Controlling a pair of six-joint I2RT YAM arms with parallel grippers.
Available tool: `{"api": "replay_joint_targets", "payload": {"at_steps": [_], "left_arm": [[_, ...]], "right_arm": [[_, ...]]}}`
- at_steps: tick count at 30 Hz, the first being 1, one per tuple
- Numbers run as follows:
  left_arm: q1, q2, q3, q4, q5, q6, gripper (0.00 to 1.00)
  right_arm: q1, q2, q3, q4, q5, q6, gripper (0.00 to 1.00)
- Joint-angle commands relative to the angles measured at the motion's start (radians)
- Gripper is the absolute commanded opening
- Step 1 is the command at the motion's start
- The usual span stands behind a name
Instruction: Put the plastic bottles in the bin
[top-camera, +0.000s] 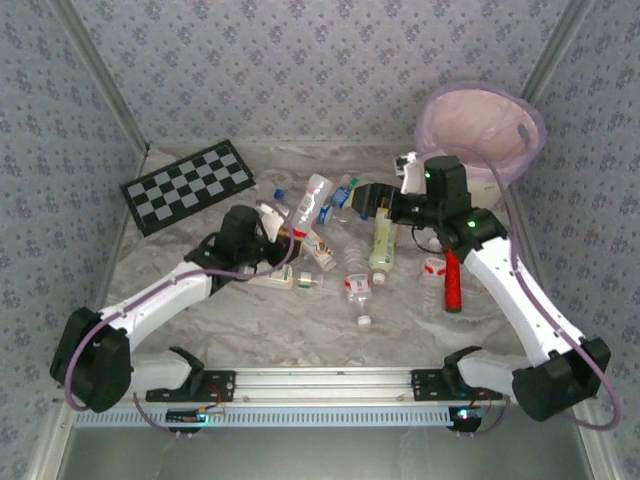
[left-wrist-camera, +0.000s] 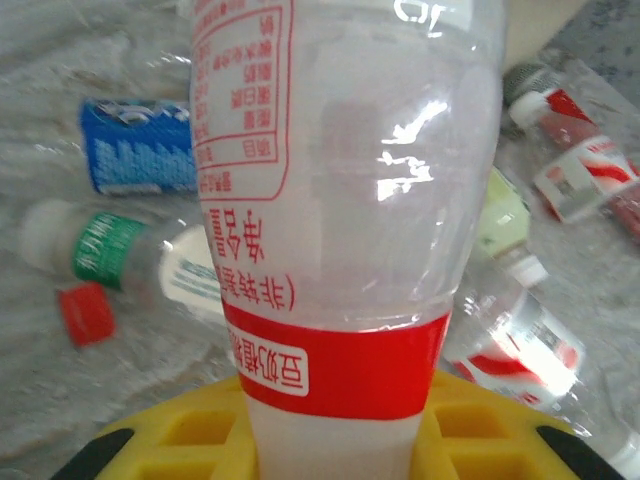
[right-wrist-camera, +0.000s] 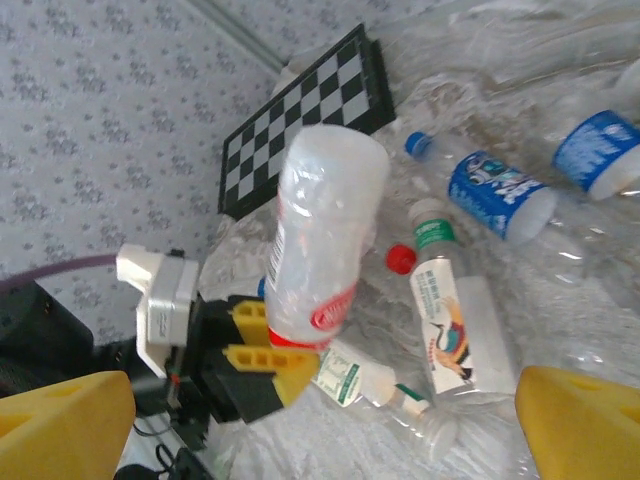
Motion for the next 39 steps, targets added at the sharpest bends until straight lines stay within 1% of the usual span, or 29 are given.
{"api": "replay_joint_targets", "payload": {"at_steps": [1,6,10,13,15,18,21,24,26,27,29,30,31,33,35,38,39], "left_arm": [[-0.022,-0.071,-0.026,0.195,0.028,-0.055,0.18],[-0.066,-0.078,-0.019,0.170,0.043,-0.015,0.18],[-0.099,-0.065,-0.011,0.165,0.058,0.002,0.17],[-0.124,-0.050,0.009,0.138,0.055,0.021,0.17],[-0.129,-0.047,0.017,0.134,0.051,0.024,0.17],[-0.134,-0.041,0.026,0.136,0.058,0.031,0.16],[-0.137,-0.031,0.032,0.132,0.056,0.033,0.16],[-0.137,-0.028,0.047,0.111,0.051,0.031,0.17],[-0.138,-0.030,0.055,0.104,0.027,0.025,0.29],[-0.136,-0.032,0.060,0.098,0.015,0.018,0.40],[-0.137,-0.044,0.067,0.082,-0.018,0.000,0.68],[-0.138,-0.052,0.071,0.063,-0.035,-0.008,0.79],[-0.138,-0.063,0.075,0.040,-0.051,-0.020,0.85],[-0.137,-0.087,0.086,-0.018,-0.118,-0.066,0.94],[-0.138,-0.106,0.101,-0.098,-0.185,-0.110,0.95],[-0.134,-0.119,0.123,-0.243,-0.317,-0.205,0.97],[-0.132,-0.120,0.126,-0.279,-0.362,-0.244,0.99]], "right_arm": [[0.025,0.054,0.062,0.010,-0.043,-0.024,1.00],[0.042,0.145,0.128,-0.004,-0.075,-0.064,1.00],[0.034,0.184,0.176,-0.018,-0.109,-0.096,0.95],[0.027,0.210,0.197,-0.021,-0.143,-0.101,0.88],[0.025,0.223,0.202,-0.020,-0.150,-0.104,0.77],[0.026,0.236,0.198,-0.024,-0.160,-0.109,0.71],[0.022,0.233,0.199,-0.033,-0.159,-0.116,0.60],[0.014,0.211,0.211,-0.043,-0.150,-0.117,0.54],[0.003,0.199,0.237,-0.068,-0.134,-0.132,0.50],[-0.007,0.190,0.258,-0.089,-0.121,-0.145,0.49],[-0.028,0.166,0.301,-0.128,-0.082,-0.181,0.46],[-0.044,0.150,0.329,-0.157,-0.046,-0.204,0.45],[-0.059,0.128,0.356,-0.176,-0.003,-0.228,0.44],[-0.100,0.086,0.407,-0.231,0.078,-0.261,0.43],[-0.149,0.042,0.456,-0.263,0.154,-0.262,0.41],[-0.226,-0.017,0.518,-0.279,0.327,-0.302,0.33],[-0.252,-0.032,0.532,-0.274,0.382,-0.321,0.30]]}}
